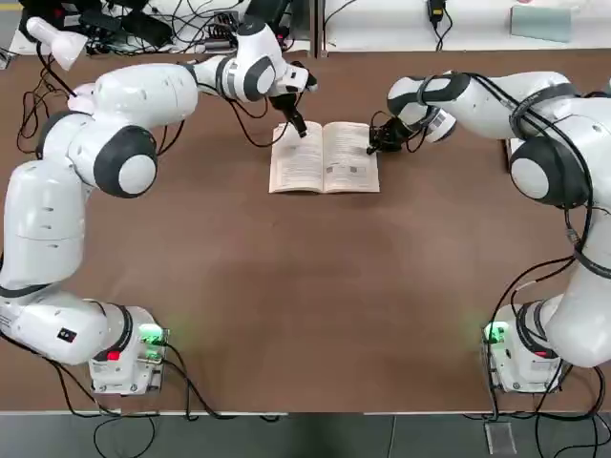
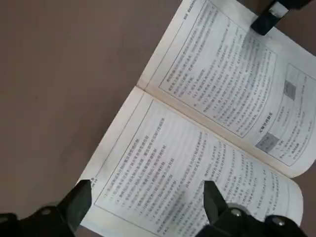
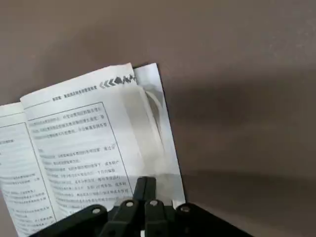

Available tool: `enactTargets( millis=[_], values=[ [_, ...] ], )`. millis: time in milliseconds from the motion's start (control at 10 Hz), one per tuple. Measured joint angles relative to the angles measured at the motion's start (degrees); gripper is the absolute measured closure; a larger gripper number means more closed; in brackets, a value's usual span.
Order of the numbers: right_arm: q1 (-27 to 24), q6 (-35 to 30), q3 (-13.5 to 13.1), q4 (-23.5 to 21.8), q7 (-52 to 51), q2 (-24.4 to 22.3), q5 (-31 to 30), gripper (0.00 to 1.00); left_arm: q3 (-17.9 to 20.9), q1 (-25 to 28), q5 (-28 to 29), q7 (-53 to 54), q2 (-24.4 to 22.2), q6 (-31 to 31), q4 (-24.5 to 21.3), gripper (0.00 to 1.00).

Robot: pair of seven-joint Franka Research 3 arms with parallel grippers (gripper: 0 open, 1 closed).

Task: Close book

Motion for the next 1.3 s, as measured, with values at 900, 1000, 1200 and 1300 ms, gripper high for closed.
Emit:
enactTargets(
  millis=[900,1000,1200,1300],
  values=[
    [-0.33,0.0,-0.11,0.0,-0.06,0.04,0.0,0.99,0.34,1.34,-0.03,3.03,1.99,3.26,0.09,0.0],
    [-0.35,0.0,-0.11,0.0,-0.09,0.04,0.0,0.99,0.34,1.74,-0.26,3.8,2.32,3.84,0.14,0.0],
    [-0.36,0.0,-0.11,0.0,-0.13,0.05,0.0,0.99,0.34,2.08,-1.66,4.62,2.79,4.28,0.4,0.0],
    [-0.36,0.0,-0.12,0.0,-0.15,0.05,0.0,0.99,0.33,2.06,-2.38,4.78,2.85,4.31,0.63,0.0]
  ],
)
